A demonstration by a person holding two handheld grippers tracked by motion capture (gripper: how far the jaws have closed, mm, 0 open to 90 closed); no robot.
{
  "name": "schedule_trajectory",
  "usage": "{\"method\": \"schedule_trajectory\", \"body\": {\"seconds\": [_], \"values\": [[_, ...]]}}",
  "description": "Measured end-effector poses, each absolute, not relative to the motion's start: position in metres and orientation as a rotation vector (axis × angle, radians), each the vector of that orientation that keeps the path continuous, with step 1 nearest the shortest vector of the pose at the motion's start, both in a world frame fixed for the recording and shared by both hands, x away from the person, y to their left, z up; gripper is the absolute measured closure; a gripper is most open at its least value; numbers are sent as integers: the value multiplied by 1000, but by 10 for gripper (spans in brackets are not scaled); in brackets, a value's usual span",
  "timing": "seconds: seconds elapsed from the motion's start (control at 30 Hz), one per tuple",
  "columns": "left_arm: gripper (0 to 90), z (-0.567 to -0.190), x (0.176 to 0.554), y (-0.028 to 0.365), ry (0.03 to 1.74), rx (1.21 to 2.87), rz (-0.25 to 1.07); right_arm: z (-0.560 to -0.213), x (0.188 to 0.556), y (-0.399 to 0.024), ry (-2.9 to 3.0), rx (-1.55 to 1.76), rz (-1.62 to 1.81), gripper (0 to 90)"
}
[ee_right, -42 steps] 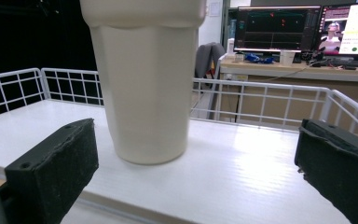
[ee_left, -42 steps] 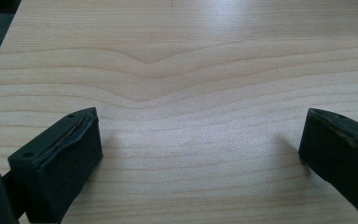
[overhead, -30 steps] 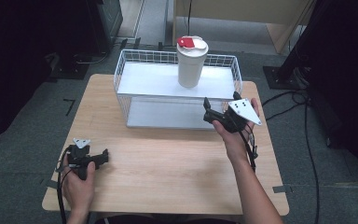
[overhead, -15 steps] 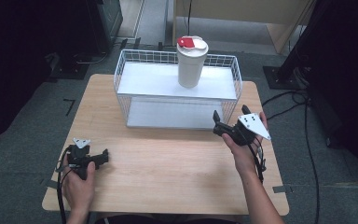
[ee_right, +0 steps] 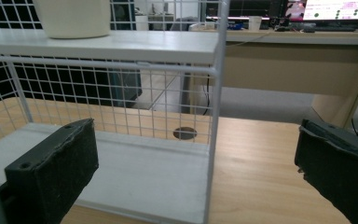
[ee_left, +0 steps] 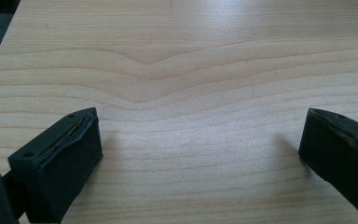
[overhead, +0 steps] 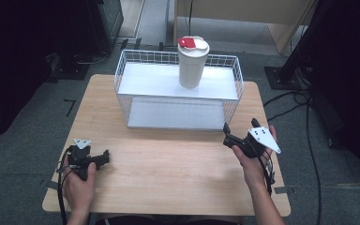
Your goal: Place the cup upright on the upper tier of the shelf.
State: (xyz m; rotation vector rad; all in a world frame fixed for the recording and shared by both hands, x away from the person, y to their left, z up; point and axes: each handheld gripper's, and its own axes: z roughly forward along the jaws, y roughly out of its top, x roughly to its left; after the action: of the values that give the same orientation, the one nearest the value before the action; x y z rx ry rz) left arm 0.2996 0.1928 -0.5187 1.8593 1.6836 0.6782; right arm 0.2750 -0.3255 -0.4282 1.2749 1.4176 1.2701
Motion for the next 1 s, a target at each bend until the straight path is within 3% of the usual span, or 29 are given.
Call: {"method": "schedule_trajectory", "body": {"seconds": [1.0], "values": [[0,-519,300,193,1684,1857,678,-488,228,-379,1444,1419,1109,0]]}}
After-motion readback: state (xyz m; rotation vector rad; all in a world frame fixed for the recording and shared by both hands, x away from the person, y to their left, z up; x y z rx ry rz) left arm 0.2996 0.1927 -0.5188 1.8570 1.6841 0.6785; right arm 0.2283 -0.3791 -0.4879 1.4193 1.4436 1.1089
